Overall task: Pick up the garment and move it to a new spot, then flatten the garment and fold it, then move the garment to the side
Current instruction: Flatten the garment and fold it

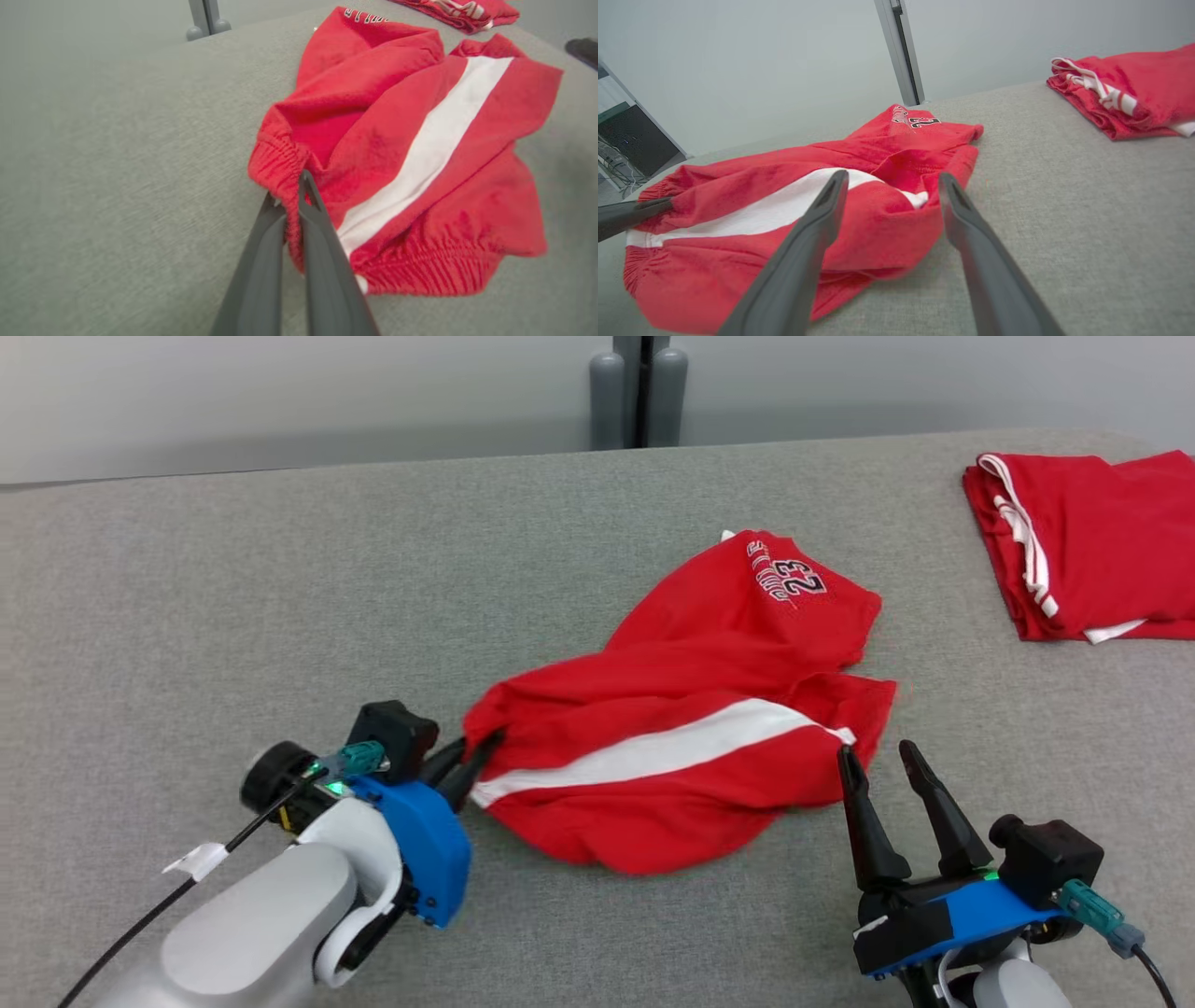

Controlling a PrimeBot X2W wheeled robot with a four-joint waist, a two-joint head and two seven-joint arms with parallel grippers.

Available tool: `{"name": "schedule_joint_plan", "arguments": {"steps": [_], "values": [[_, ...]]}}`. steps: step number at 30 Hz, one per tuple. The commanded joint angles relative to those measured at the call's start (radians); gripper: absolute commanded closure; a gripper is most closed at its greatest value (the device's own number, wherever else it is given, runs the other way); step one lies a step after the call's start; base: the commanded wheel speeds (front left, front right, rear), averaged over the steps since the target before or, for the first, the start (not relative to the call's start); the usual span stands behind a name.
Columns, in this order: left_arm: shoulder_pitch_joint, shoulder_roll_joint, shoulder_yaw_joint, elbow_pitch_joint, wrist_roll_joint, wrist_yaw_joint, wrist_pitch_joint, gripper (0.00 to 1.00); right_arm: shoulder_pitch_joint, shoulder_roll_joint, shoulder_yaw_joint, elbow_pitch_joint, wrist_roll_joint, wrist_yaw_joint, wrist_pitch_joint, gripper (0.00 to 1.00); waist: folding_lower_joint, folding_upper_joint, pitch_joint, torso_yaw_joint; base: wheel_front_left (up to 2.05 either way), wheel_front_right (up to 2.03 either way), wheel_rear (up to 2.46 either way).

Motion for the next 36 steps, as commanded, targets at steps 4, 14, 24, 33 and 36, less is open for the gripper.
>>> {"name": "schedule_joint_plan", "arguments": {"steps": [4,14,24,33,36], "values": [[-0.023,0.044,-0.011,0.038,0.099,0.116,-0.028,1.00,-0.020,-0.003,0.009,0.005,0.003,0.001,-0.003,0.00,-0.0001,-0.0002,0.000,0.028,0.00,0.00,0.00],[0.025,0.041,0.017,0.096,0.123,0.211,-0.138,1.00,-0.005,-0.003,0.007,0.017,-0.008,0.001,0.002,0.00,-0.0001,-0.0002,-0.036,0.007,0.00,0.00,0.00],[0.143,-0.016,0.100,0.108,-0.008,0.226,-0.207,0.00,0.030,-0.003,-0.020,-0.003,-0.023,0.001,0.023,0.00,-0.0001,-0.0002,-0.089,0.004,0.00,0.00,0.00],[0.278,-0.033,0.291,-0.025,-0.054,0.257,-0.262,0.00,0.065,-0.003,-0.060,-0.034,-0.034,0.001,0.043,0.00,-0.0001,-0.0002,-0.133,0.042,0.00,0.00,0.00],[0.358,-0.061,0.442,-0.124,0.040,0.253,-0.261,0.00,0.074,-0.003,-0.074,-0.043,-0.038,0.001,0.047,0.00,-0.0001,-0.0002,-0.147,0.055,0.00,0.00,0.00]]}}
